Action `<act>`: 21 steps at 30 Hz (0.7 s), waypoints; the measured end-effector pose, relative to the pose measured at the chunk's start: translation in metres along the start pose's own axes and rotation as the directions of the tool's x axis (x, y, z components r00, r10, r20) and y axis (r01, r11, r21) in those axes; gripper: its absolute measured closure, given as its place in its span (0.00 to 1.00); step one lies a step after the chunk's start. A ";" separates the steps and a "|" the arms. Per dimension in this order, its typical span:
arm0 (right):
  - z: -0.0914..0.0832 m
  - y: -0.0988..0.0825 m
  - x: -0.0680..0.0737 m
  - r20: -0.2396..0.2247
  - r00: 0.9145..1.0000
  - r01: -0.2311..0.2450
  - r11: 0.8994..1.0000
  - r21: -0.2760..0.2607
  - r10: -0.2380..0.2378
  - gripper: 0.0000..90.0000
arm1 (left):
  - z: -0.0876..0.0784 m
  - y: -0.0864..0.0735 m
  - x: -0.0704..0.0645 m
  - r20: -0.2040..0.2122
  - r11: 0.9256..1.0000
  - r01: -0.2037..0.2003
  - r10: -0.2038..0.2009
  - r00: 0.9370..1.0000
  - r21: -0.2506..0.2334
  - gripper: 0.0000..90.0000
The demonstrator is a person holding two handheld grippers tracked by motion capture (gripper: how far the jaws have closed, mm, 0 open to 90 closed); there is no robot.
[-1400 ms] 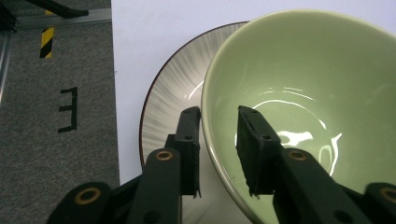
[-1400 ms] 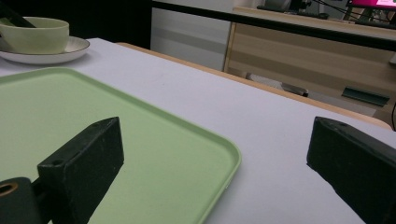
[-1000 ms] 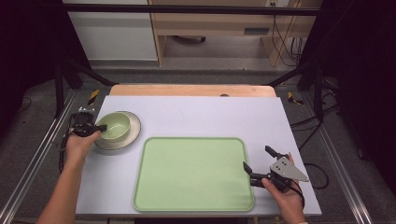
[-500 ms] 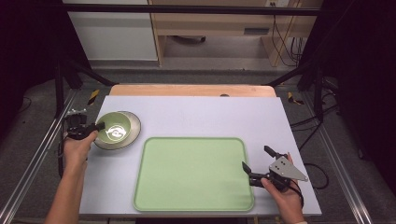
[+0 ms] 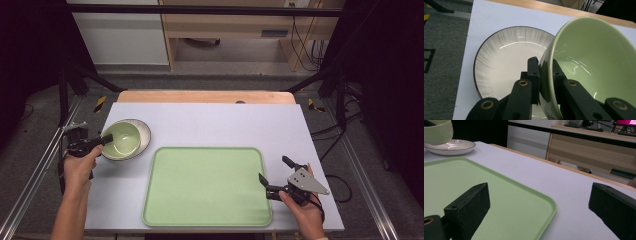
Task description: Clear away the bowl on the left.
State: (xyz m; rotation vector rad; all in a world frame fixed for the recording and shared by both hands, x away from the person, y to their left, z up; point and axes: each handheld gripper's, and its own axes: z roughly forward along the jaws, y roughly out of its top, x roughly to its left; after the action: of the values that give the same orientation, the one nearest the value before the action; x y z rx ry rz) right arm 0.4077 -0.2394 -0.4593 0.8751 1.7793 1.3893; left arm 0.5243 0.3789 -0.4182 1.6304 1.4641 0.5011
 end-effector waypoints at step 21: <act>-0.004 0.002 -0.002 0.011 1.000 0.001 1.000 -0.019 -0.001 0.04 | -0.003 -0.004 -0.032 0.071 1.000 -0.009 0.009 0.997 0.005 0.92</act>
State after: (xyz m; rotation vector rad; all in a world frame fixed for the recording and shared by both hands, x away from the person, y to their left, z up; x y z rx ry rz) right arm 0.4059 -0.2427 -0.4563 0.8704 1.7547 1.3961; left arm 0.5126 0.3491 -0.4116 1.6430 1.4070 0.4401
